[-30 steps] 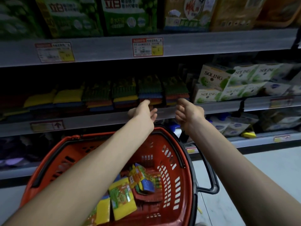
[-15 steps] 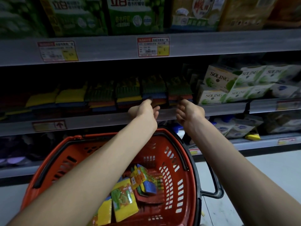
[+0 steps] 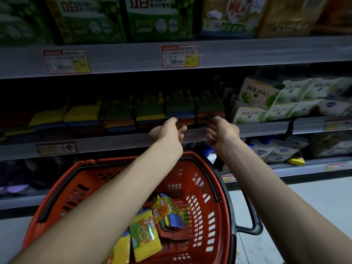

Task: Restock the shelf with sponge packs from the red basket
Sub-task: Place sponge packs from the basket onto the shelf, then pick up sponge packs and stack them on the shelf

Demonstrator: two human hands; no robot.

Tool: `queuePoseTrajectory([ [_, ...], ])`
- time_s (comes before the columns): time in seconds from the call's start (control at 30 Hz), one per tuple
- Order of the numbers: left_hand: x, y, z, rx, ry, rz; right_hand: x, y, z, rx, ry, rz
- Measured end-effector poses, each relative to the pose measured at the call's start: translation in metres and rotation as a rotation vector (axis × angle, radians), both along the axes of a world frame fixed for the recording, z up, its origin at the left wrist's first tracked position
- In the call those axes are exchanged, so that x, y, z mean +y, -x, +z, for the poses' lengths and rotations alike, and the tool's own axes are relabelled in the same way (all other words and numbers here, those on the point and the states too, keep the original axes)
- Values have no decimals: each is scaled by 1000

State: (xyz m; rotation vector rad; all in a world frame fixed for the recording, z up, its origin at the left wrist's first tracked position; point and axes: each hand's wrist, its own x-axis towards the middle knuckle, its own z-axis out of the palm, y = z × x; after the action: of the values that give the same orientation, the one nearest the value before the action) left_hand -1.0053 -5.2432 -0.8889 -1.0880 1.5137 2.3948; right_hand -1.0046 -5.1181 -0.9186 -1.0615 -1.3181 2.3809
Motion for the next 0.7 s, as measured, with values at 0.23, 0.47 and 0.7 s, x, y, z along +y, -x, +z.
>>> queuePoseTrajectory([
  [0.23, -2, -3, 0, 9, 20, 7, -2, -5, 3, -6, -40, 18],
  [0.47, -11, -13, 1, 38, 32, -113, -1, -21, 6, 41, -57, 159],
  [0.7, -50, -41, -1, 216, 213, -447, -11, -55, 14, 81, -209, 320],
])
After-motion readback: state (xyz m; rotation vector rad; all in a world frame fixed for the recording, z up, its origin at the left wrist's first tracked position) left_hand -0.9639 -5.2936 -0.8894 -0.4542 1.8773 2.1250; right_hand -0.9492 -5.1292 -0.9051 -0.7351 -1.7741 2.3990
